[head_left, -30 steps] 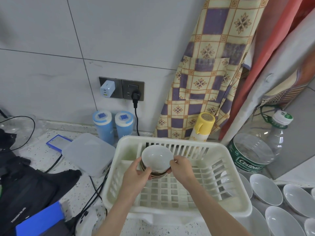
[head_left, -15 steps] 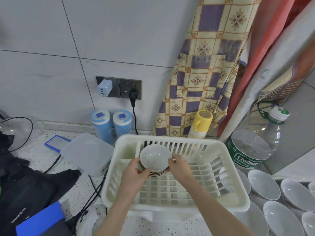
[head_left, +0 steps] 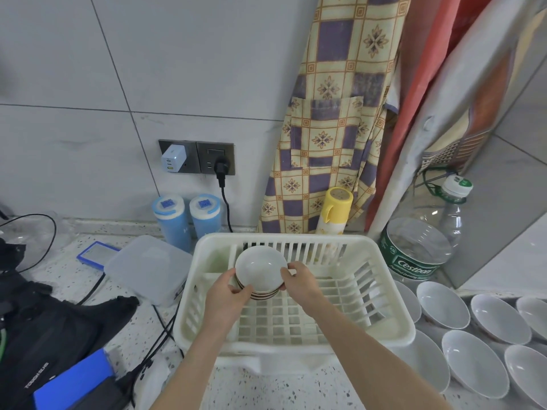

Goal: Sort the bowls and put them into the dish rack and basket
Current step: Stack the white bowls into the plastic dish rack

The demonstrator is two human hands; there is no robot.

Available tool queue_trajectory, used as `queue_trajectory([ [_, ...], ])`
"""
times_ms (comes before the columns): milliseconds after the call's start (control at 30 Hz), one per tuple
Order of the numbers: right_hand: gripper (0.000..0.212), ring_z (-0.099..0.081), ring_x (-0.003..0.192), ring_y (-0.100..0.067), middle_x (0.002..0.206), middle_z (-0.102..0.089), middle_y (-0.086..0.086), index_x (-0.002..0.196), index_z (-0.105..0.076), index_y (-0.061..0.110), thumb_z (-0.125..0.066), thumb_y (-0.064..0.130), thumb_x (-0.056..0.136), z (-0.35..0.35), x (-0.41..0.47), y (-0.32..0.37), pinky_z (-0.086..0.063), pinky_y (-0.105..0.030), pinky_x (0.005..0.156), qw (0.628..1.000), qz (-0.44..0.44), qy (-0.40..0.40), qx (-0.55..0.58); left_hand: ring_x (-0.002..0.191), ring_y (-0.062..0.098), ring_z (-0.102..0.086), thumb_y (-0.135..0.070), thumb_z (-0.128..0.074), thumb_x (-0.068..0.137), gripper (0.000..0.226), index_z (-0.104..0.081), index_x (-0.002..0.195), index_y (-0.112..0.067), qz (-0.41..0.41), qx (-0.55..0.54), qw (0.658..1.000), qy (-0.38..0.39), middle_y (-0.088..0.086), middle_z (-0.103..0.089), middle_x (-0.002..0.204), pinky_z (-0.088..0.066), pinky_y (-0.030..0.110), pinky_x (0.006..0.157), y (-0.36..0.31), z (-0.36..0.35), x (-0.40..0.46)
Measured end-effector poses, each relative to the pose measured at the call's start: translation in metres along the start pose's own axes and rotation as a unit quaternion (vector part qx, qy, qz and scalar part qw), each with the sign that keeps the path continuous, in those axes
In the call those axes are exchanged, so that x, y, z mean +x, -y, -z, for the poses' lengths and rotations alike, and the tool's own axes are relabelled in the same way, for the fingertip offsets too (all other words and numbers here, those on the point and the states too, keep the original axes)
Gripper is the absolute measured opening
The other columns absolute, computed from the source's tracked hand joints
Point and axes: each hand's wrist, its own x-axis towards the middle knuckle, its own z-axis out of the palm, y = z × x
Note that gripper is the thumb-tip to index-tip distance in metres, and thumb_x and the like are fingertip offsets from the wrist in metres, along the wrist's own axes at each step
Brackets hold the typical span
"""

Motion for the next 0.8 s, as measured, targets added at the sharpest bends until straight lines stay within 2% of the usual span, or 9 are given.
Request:
queue_trajectory([
  [100,0.043,-0.057,0.066,-0.006,0.084,-0.069,0.000,0.138,-0.045,0.016,-0.043,0.035,0.099,0.008,-0.014,0.001,-0.044,-0.024,0.058,1.000,-0.003,-0.005,0.020,0.076,0.008,-0.065,-0.026,-0.067,0.090,0.048,-0.053,0.136,-0.019,0.014,-0.027,0.999,-0.036,0.005,-0.073,0.079,-0.040,0.018,0.058,-0.004,0.002,-0.002],
  [200,0.038,-0.053,0.059,-0.008,0.079,-0.069,0.006,0.135,-0.046,0.022,-0.045,0.031,0.098,0.025,-0.042,-0.005,-0.045,-0.022,0.057,0.997,0.018,-0.009,0.071,0.074,0.007,-0.063,-0.026,-0.059,0.094,0.035,-0.057,0.128,-0.019,0.019,-0.077,0.993,-0.093,0.000,-0.072,0.074,-0.042,0.024,0.061,-0.013,0.007,-0.009],
  [267,0.031,-0.049,0.050,-0.002,0.076,-0.071,0.007,0.128,-0.051,0.027,-0.048,0.029,0.098,0.041,-0.064,-0.016,-0.043,-0.022,0.056,0.993,0.043,-0.004,0.111,0.068,0.002,-0.060,-0.027,-0.057,0.095,0.026,-0.060,0.120,-0.020,0.024,-0.138,0.982,-0.124,-0.003,-0.070,0.070,-0.041,0.026,0.061,-0.024,0.007,-0.017],
  [333,0.023,-0.046,0.048,-0.002,0.073,-0.071,0.007,0.119,-0.058,0.029,-0.050,0.027,0.097,0.059,-0.088,-0.028,-0.042,-0.021,0.054,0.986,0.065,0.005,0.152,0.053,0.001,-0.055,-0.028,-0.056,0.096,0.018,-0.062,0.113,-0.024,0.009,-0.199,0.971,-0.133,-0.005,-0.068,0.066,-0.038,0.027,0.058,-0.039,0.005,-0.031],
  [433,0.019,-0.042,0.046,-0.004,0.066,-0.068,0.002,0.105,-0.069,0.025,-0.052,0.020,0.098,0.085,-0.124,-0.050,-0.036,-0.016,0.046,0.967,0.064,-0.013,0.244,0.043,0.002,-0.043,-0.030,-0.059,0.096,0.009,-0.066,0.095,-0.035,-0.016,-0.267,0.961,-0.073,-0.005,-0.064,0.060,-0.034,0.023,0.047,-0.061,-0.006,-0.070],
  [500,0.019,-0.036,0.043,-0.007,0.065,-0.065,-0.002,0.096,-0.074,0.022,-0.055,0.016,0.096,0.103,-0.144,-0.067,-0.030,-0.016,0.041,0.949,0.044,-0.038,0.310,0.040,0.003,-0.040,-0.031,-0.061,0.095,0.011,-0.068,0.088,-0.035,-0.016,-0.279,0.960,0.023,-0.002,-0.064,0.060,-0.031,0.017,0.040,-0.070,-0.022,-0.102],
  [600,0.018,-0.029,0.040,-0.011,0.065,-0.062,-0.006,0.095,-0.075,0.016,-0.057,0.016,0.094,0.133,-0.160,-0.093,-0.022,-0.019,0.038,0.924,0.003,-0.053,0.380,0.039,0.008,-0.035,-0.031,-0.062,0.093,0.008,-0.070,0.090,-0.030,0.026,-0.203,0.963,0.175,0.001,-0.069,0.065,-0.026,0.018,0.038,-0.072,-0.062,-0.146],
  [700,0.018,-0.026,0.043,-0.012,0.066,-0.062,-0.005,0.096,-0.075,0.016,-0.057,0.017,0.093,0.168,-0.169,-0.117,-0.021,-0.018,0.038,0.914,-0.030,-0.051,0.401,0.038,0.011,-0.035,-0.026,-0.060,0.093,0.014,-0.069,0.093,-0.015,0.108,-0.161,0.957,0.217,0.002,-0.070,0.064,-0.024,0.019,0.038,-0.066,-0.113,-0.179],
  [800,0.016,-0.027,0.044,-0.011,0.065,-0.062,-0.002,0.091,-0.076,0.016,-0.060,0.018,0.091,0.200,-0.175,-0.147,-0.020,-0.017,0.038,0.909,-0.079,-0.075,0.403,0.038,0.012,-0.036,-0.028,-0.056,0.092,0.021,-0.067,0.094,-0.010,0.184,-0.120,0.945,0.244,0.002,-0.070,0.064,-0.023,0.018,0.040,-0.066,-0.159,-0.201],
])
